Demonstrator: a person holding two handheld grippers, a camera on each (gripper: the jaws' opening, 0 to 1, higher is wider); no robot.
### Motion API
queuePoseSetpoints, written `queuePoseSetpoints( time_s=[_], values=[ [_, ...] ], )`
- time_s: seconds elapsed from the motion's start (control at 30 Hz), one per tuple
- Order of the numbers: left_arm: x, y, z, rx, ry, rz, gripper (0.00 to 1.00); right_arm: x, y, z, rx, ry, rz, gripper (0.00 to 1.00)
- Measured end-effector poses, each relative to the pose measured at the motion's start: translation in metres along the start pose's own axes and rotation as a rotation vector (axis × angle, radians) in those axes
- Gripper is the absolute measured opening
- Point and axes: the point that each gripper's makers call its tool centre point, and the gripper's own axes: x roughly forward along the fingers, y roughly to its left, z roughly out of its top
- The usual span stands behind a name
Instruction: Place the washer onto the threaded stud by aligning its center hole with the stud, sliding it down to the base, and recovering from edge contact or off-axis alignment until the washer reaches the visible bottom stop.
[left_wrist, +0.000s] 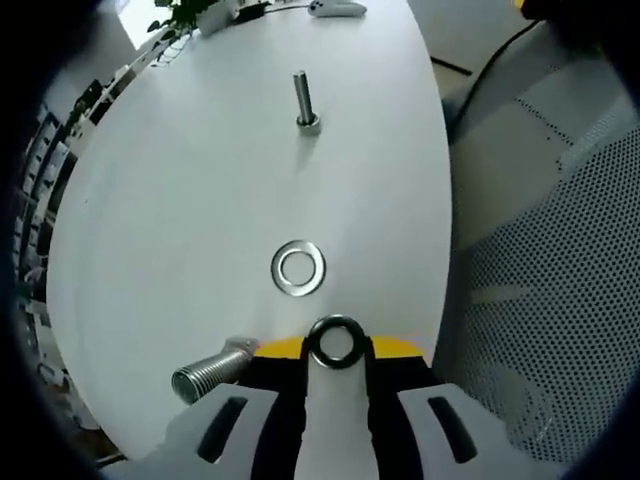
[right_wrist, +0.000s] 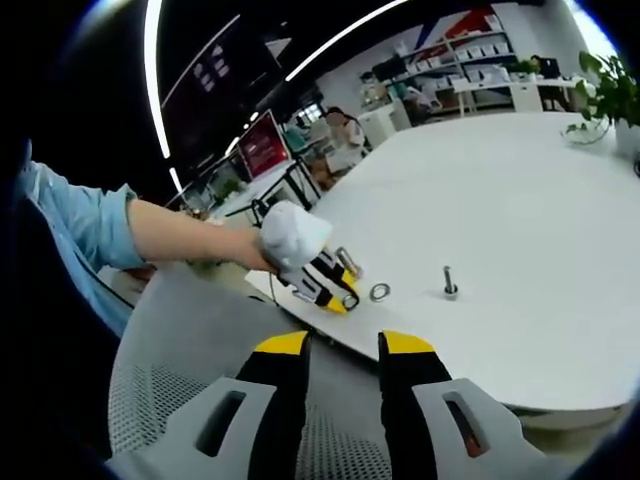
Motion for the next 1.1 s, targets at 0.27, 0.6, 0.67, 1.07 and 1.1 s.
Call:
queuePoseSetpoints(
  time_s=[0.27, 0.6, 0.67, 1.07, 1.1],
  values=[
    [-0.002, 0.006, -0.001, -0.02, -0.011, 0.019, 0.19, 0.0, -0.001, 0.0, -0.004, -0.003, -0.011, 0.27],
    [-0.009, 0.014, -0.001, -0.044, -0.037, 0.042, 0.19, -0.001, -0.001, 0.001, -0.001, -0.008, -0.01, 0.27],
    [-0.01, 0.015, -0.001, -0.05, -0.039, 0.044, 0.19, -0.001, -0.001, 0.001, 0.0, -0.009, -0.009, 0.27],
    [-0.035, 0.014, -0.002, -0.046, -0.045, 0.051, 0.19, -0.001, 0.0, 0.001, 0.0, -0.009, -0.002, 0.27],
    [-0.037, 0.015, -0.002, -0.048, -0.047, 0.05, 0.19, -0.001, 0.0, 0.001, 0.0, -0.008, -0.002, 0.27]
  ],
)
